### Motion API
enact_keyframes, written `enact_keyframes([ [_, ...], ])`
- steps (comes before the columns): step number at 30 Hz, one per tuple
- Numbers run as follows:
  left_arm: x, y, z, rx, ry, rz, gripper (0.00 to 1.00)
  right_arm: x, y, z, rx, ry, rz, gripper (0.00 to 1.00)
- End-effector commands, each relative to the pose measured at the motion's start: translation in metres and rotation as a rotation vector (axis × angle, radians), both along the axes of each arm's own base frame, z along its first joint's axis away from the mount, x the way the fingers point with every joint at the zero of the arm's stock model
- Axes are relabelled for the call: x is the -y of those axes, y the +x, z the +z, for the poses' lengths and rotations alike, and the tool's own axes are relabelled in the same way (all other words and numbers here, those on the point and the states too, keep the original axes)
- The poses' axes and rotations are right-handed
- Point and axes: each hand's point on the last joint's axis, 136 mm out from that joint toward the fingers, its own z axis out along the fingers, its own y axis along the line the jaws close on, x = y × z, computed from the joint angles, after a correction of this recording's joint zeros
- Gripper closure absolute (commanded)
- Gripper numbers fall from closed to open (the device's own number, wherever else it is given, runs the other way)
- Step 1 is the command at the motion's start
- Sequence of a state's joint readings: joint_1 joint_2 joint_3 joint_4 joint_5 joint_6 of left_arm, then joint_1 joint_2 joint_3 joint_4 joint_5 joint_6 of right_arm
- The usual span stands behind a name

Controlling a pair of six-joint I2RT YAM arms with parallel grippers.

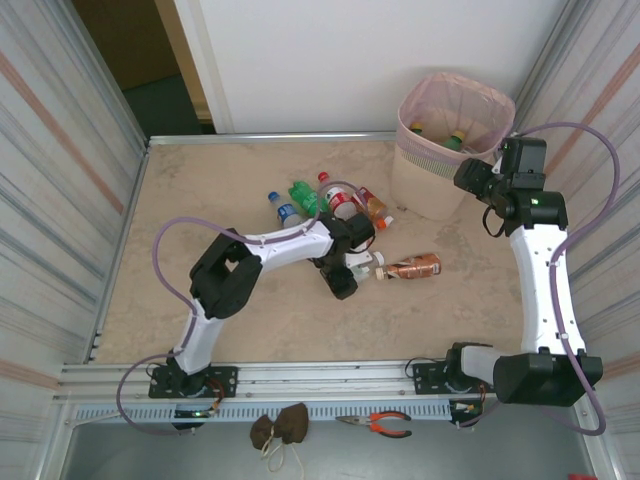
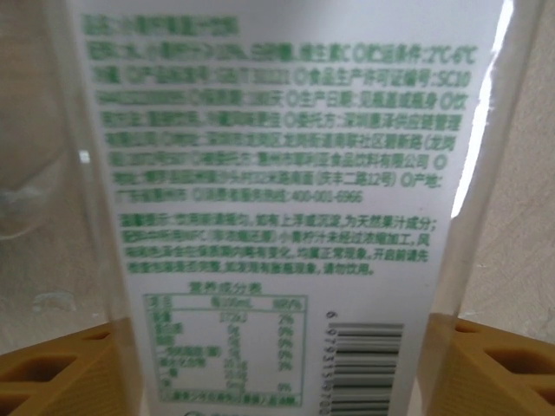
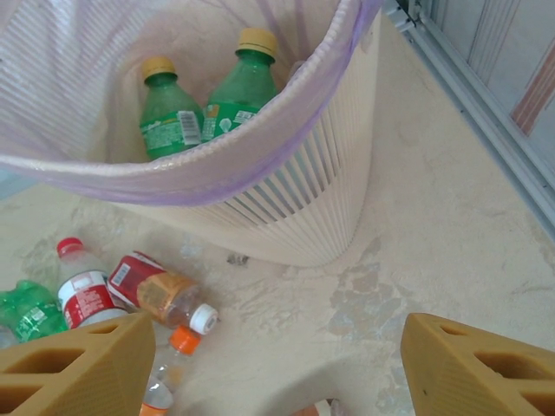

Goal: Put the plastic bottles in the bin

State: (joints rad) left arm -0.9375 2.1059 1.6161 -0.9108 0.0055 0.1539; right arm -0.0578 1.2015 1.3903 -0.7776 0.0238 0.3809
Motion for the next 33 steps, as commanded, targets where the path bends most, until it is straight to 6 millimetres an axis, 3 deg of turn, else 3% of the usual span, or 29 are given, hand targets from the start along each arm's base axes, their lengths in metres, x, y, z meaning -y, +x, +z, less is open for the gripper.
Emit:
enact_keyframes([
  [1, -0.002, -0.006, -0.012, -0.011, 0.038, -0.038, 0.26, -0.009, -0.002, 0.001, 0.008, 0.013, 0.03, 0.27],
  [7, -0.005, -0.007, -0.014, 0.001, 0.082, -0.075, 0.39, -0.018, -0.001, 0.007, 0.015, -0.009, 0.056, 0.28],
  [13, -0.015, -0.005, -0.01, 0.024, 0.108, -0.102, 0.45, -0.024, 0.001, -0.004, -0.023, -0.027, 0.071, 0.28],
  [18, -0.02, 0.0, -0.002, 0.047, 0.107, -0.07, 0.48, -0.028, 0.001, 0.0, -0.011, -0.027, 0.067, 0.3],
  [19, -0.019, 0.002, 0.011, 0.061, 0.073, -0.054, 0.5, -0.031, 0.001, 0.001, -0.007, -0.019, 0.07, 0.3],
  [27, -0.013, 0.001, 0.05, 0.083, -0.118, 0.069, 0.53, -0.061, -0.001, -0.002, 0.056, 0.055, 0.15, 0.29],
  [33, 0.004, 0.009, 0.081, 0.123, -0.269, 0.161, 0.53, -0.105, -0.013, 0.003, 0.192, 0.11, 0.395, 0.26],
])
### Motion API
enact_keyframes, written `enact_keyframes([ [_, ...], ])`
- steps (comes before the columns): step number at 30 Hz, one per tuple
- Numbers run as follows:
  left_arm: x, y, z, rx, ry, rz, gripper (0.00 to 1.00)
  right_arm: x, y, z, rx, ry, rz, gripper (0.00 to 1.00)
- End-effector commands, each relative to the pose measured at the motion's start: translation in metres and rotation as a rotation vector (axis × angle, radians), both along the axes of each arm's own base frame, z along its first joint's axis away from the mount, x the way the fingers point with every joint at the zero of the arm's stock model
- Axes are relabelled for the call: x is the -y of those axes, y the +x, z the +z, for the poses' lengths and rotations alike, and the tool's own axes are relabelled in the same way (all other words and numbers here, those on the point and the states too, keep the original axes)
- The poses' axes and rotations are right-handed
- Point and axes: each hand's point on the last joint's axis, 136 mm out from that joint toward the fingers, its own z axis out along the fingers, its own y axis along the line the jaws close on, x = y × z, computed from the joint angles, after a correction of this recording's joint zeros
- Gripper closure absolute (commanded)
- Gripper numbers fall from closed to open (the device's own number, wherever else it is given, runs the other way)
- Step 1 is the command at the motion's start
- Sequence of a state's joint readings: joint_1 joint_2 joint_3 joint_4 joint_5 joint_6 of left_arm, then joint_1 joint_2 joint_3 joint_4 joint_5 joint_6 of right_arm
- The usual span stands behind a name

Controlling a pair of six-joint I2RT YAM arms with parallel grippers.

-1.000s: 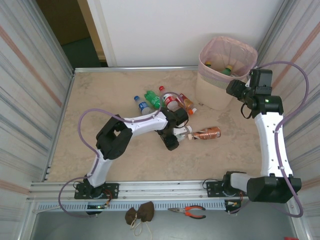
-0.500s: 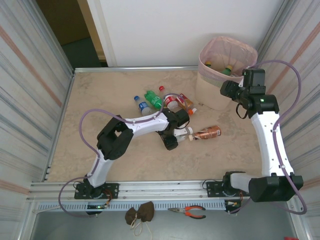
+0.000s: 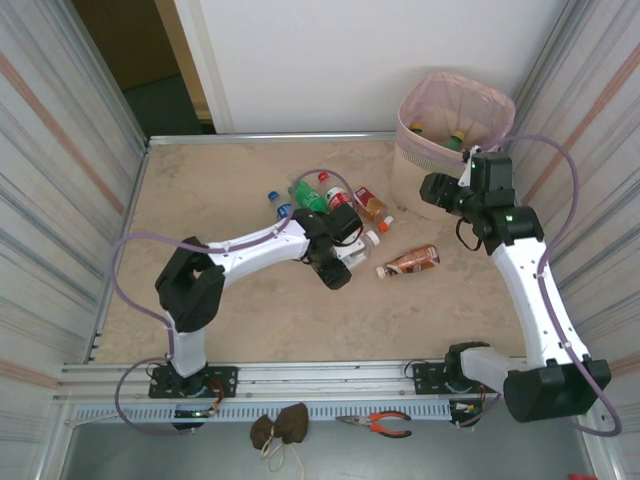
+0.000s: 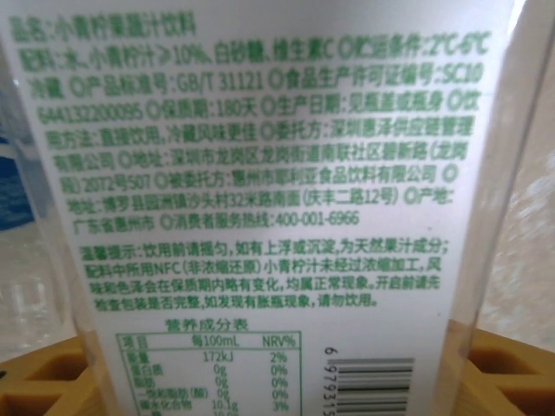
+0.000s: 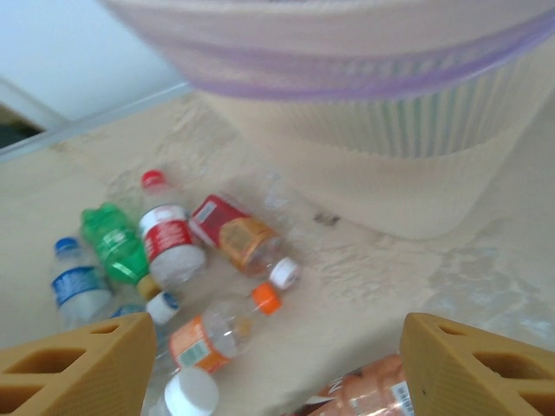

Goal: Put the plastic bottles in the bin

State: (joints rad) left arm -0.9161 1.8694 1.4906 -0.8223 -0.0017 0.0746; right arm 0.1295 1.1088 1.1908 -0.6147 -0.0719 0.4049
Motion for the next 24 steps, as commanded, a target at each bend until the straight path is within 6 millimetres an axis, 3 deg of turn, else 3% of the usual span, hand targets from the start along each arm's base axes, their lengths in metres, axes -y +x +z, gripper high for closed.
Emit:
enact_keyframes([
  [1, 0.016, 0.004, 0.025, 0.008, -0.142, 0.065, 0.53, -0.031, -0.008, 0.027, 0.169, 0.046, 0.179, 0.25],
  [4, 0.022, 0.008, 0.042, 0.009, -0.261, 0.085, 0.53, -0.045, -0.013, 0.028, 0.217, 0.062, 0.263, 0.25],
  [7, 0.021, 0.017, 0.054, -0.014, -0.431, 0.127, 0.54, -0.054, -0.024, 0.041, 0.265, 0.088, 0.295, 0.25],
  [14, 0.0, 0.04, 0.117, 0.064, -0.794, 0.156, 0.57, -0.088, -0.036, 0.068, 0.414, 0.064, 0.509, 0.23],
  [19, 0.003, 0.033, 0.157, 0.147, -0.897, 0.048, 0.56, -0.117, -0.052, 0.088, 0.482, 0.113, 0.673, 0.2],
  [24, 0.009, 0.016, 0.205, 0.222, -1.054, -0.084, 0.56, -0.148, -0.079, 0.116, 0.603, 0.162, 0.847, 0.18],
])
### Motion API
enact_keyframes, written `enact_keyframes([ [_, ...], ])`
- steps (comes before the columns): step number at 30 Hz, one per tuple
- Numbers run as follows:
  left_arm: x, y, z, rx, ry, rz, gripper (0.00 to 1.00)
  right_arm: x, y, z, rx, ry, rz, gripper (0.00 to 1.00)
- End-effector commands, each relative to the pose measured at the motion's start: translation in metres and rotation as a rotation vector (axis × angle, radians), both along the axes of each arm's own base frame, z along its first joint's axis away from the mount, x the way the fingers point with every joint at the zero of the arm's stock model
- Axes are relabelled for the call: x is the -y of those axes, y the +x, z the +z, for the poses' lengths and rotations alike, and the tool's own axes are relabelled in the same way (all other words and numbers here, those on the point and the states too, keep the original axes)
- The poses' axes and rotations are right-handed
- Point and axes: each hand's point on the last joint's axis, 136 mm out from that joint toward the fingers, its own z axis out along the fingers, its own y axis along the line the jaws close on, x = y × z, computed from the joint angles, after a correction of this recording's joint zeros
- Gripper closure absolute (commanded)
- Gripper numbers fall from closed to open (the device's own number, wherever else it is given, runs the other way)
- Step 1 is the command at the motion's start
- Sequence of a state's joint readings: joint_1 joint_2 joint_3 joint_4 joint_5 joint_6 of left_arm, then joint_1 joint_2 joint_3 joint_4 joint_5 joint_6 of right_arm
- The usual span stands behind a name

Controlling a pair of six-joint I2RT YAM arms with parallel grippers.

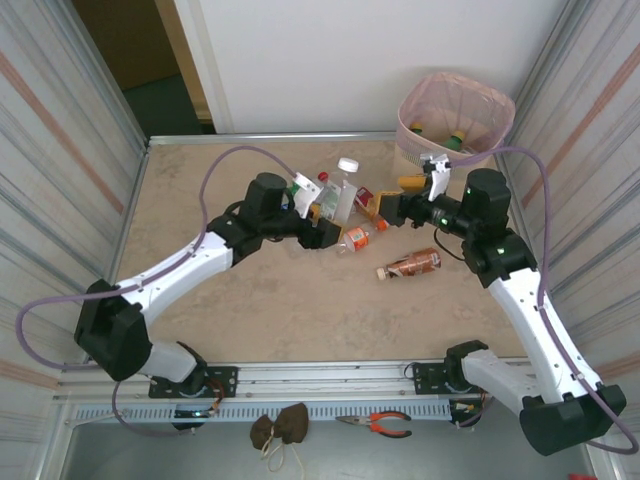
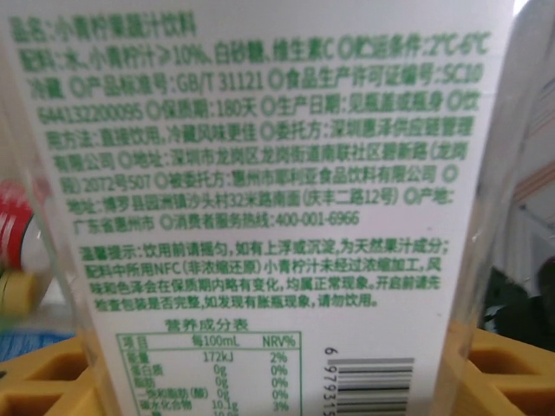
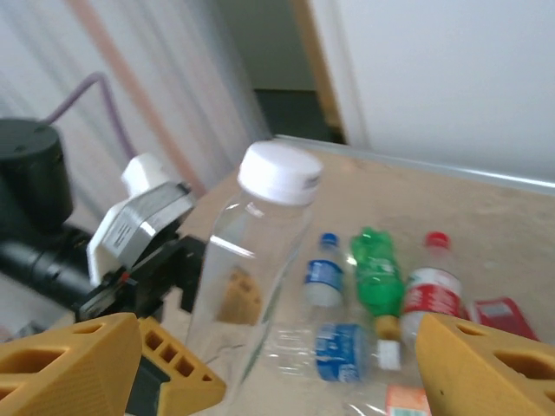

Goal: Put the plastic bottles in the bin

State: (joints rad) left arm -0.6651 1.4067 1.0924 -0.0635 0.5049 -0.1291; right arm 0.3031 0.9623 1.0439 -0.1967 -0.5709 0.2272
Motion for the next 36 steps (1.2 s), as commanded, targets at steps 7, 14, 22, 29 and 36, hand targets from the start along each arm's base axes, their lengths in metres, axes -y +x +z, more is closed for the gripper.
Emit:
enact_keyframes([
  [7, 0.012, -0.049, 0.111, 0.297, -0.29, -0.226, 0.57, -0.046, -0.063, 0.075, 0.315, 0.035, 0.302, 0.16],
  [14, 0.006, -0.09, 0.165, 0.452, -0.388, -0.346, 0.57, -0.059, -0.091, 0.109, 0.429, 0.059, 0.389, 0.13],
  [22, 0.011, -0.124, 0.193, 0.519, -0.421, -0.472, 0.56, -0.071, -0.111, 0.125, 0.408, 0.117, 0.51, 0.1],
  [29, 0.011, -0.126, 0.194, 0.528, -0.417, -0.474, 0.56, -0.074, -0.125, 0.128, 0.365, 0.154, 0.579, 0.15],
  [36, 0.011, -0.127, 0.192, 0.526, -0.407, -0.483, 0.55, -0.077, -0.133, 0.127, 0.341, 0.166, 0.617, 0.22],
])
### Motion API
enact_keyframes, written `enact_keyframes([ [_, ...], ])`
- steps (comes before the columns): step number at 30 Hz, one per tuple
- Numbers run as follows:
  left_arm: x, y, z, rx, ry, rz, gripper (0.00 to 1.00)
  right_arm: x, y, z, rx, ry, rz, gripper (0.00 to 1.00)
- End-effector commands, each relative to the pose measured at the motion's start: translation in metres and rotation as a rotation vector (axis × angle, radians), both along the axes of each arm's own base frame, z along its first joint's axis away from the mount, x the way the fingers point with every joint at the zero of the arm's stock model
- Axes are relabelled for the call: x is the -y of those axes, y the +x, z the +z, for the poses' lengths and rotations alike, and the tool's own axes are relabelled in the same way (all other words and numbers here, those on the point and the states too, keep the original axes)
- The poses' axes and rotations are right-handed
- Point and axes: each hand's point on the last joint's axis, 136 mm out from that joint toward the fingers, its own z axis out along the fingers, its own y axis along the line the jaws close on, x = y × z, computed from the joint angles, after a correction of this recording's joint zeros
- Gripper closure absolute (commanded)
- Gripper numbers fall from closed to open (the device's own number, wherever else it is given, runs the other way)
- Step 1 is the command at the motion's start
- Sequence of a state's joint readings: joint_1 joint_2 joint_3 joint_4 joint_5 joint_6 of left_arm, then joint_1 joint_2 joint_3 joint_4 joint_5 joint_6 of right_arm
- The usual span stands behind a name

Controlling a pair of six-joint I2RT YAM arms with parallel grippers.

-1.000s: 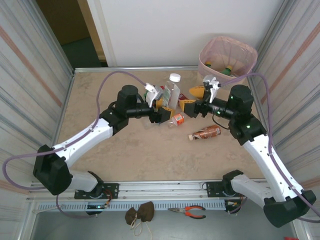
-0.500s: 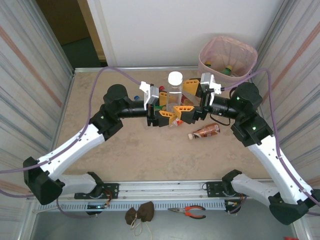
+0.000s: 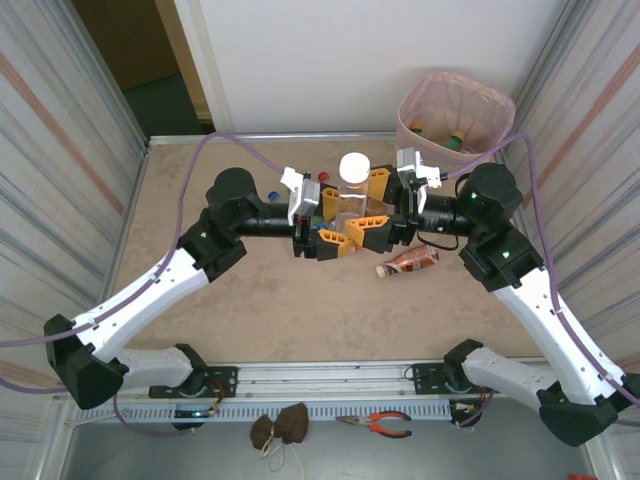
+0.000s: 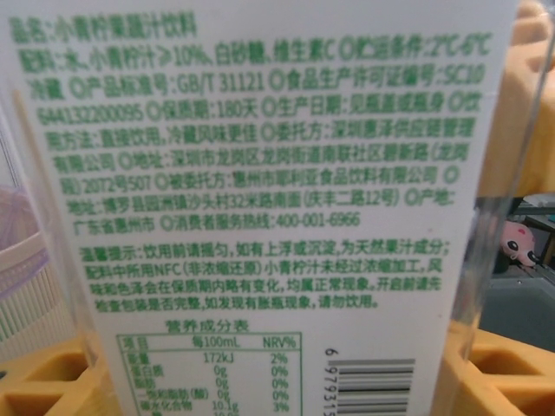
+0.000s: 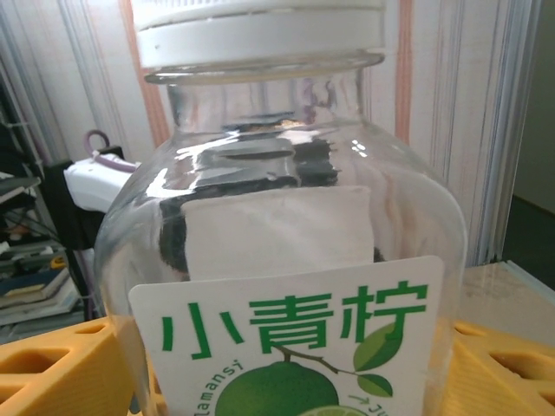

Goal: Put the plastic bottles in the bin

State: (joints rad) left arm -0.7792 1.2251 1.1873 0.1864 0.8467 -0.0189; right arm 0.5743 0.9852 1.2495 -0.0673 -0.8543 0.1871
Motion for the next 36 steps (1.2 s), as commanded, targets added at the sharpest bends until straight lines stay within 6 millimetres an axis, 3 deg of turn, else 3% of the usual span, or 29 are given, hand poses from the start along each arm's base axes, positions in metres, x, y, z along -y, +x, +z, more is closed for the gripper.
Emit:
enact_keyframes([
  [1, -0.007, -0.011, 0.022, 0.063, -0.041, -0.017, 0.55, -0.006, -0.012, 0.012, 0.001, 0.022, 0.072, 0.24],
  [12, -0.004, -0.007, 0.022, 0.074, -0.054, -0.015, 0.52, -0.006, -0.016, 0.013, 0.006, 0.021, 0.066, 0.38],
  [18, -0.004, -0.003, 0.021, 0.072, -0.054, 0.013, 0.42, -0.005, -0.011, 0.015, 0.021, 0.022, 0.026, 0.43],
  [25, -0.007, 0.001, 0.021, 0.082, -0.051, 0.058, 0.21, -0.001, -0.002, 0.018, 0.053, 0.005, -0.047, 0.45],
  [36, -0.016, 0.012, 0.011, 0.065, -0.019, 0.163, 0.16, 0.011, 0.026, 0.026, 0.131, -0.059, -0.216, 0.45],
])
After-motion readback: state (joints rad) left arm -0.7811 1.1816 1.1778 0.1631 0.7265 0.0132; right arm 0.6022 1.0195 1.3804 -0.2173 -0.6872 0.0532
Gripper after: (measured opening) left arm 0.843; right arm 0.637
